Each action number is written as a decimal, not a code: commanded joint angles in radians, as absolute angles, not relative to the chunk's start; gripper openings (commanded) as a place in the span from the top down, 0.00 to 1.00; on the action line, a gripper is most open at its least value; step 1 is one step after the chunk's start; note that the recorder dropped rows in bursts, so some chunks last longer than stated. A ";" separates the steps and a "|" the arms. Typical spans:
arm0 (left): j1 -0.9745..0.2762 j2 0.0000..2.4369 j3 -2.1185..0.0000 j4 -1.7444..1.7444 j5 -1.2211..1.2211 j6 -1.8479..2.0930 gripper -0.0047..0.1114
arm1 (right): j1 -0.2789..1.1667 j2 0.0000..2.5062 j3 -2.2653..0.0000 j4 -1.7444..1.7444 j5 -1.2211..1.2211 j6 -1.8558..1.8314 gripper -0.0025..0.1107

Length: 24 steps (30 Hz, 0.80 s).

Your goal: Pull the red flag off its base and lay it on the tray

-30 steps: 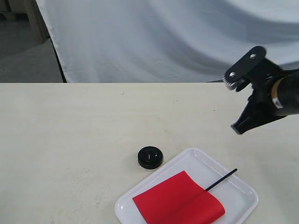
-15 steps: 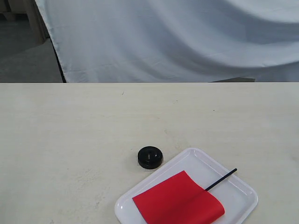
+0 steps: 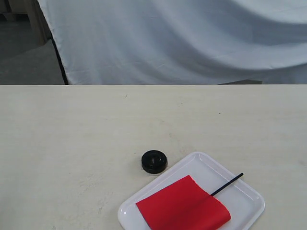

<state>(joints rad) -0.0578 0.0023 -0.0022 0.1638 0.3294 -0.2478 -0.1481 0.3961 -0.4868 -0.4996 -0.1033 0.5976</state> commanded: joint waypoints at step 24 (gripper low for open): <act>-0.057 0.000 0.000 0.161 0.320 -0.243 0.96 | 0.016 0.000 -0.208 -0.340 0.140 0.606 0.98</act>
<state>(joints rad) -0.0578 0.0023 -0.0022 0.1638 0.3294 -0.2478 0.0120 0.0043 -0.2709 -0.3619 0.1424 0.6054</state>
